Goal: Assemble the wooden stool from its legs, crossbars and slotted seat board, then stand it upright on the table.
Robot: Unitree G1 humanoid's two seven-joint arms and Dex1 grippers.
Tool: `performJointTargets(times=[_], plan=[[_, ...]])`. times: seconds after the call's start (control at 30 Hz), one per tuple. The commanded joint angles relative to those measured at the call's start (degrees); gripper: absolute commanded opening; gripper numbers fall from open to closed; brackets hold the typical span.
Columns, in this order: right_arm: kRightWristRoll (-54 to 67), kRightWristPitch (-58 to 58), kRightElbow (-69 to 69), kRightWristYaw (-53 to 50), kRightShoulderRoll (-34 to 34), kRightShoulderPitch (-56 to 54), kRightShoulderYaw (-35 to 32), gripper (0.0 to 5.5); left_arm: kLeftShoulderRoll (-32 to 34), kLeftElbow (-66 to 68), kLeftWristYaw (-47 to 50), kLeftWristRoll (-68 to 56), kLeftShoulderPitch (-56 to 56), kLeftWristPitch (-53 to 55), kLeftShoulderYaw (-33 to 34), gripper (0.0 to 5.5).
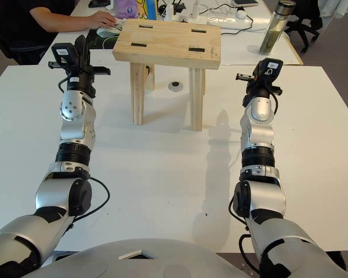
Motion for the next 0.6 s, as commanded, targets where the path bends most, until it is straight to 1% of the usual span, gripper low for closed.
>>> performJointTargets(times=[0.03, 0.17, 0.37, 0.6], plan=[[0.21, 0.27, -0.62, 0.82, 0.51, 0.74, 0.71, 0.01, 0.45, -0.24, -0.77, -0.16, -0.70, 0.19, -0.20, 0.00], [0.48, 0.65, -0.71, 1.36, 1.03, 1.61, 1.02, 0.01, 0.32, -1.22, -0.62, 0.12, 0.25, 0.71, -0.38, 0.00], [0.56, 0.80, -1.61, 1.85, 2.67, 2.59, 1.84, 0.01, -1.95, -1.89, -2.25, -4.30, 1.42, 3.08, 1.17, 0.00], [-0.07, 1.63, -4.27, 2.44, 3.44, 4.18, 3.36, 0.01, -1.85, -3.39, -2.53, -4.06, 2.38, 3.67, 0.64, 0.00]])
